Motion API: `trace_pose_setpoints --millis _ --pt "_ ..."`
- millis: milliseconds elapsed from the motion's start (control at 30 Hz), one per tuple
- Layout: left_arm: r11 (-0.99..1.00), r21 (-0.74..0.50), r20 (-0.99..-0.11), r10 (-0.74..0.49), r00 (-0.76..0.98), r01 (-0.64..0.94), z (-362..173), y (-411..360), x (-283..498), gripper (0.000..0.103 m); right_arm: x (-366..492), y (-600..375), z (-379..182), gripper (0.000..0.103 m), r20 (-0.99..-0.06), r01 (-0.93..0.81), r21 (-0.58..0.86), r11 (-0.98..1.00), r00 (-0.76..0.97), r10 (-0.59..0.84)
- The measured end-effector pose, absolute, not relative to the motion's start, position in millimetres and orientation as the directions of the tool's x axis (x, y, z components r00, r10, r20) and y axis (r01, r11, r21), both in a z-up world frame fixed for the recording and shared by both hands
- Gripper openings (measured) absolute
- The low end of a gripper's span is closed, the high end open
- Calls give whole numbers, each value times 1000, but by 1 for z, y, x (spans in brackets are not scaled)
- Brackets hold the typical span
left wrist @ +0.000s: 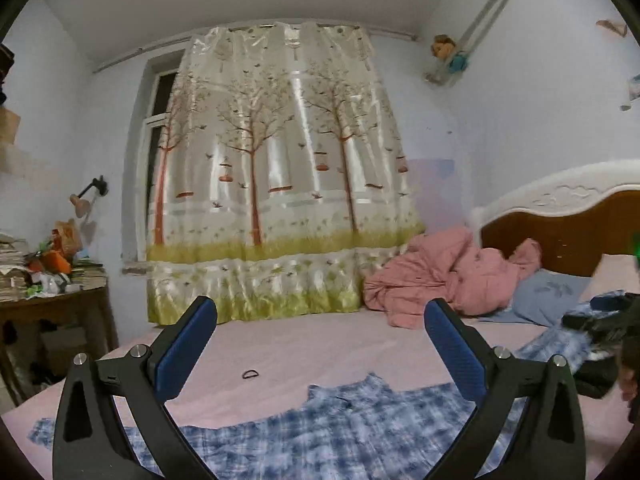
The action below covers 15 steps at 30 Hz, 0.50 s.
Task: Fold large clothes
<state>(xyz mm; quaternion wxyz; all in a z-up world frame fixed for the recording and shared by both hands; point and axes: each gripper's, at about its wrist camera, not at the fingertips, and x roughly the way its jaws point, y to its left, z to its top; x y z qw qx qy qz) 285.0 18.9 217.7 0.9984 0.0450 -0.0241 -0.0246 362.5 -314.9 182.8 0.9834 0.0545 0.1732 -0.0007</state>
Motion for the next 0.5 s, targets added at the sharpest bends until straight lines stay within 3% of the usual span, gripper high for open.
trace_pose_setpoints --millis 67,133,233,333,433,500 --pt "997 77 2 -23 1000 23 202 22 297 103 369 -312 191 103 -303 -16 179 984 950 71" --pt "997 81 -27 -9 1000 12 179 24 302 103 382 -307 189 103 -279 77 232 970 960 -9" --pt "999 35 -74 -25 997 28 137 36 310 103 400 -296 173 103 -284 194 206 959 950 -131" --pt "999 -13 -201 -33 979 31 116 47 338 103 416 -285 145 103 -296 125 176 977 953 -68" --pt "997 58 -118 52 992 -45 114 45 333 103 431 -279 123 103 -351 115 103 988 933 -72" --pt "998 55 -132 20 991 -13 113 46 335 103 440 -280 110 103 -395 177 42 983 907 -147"
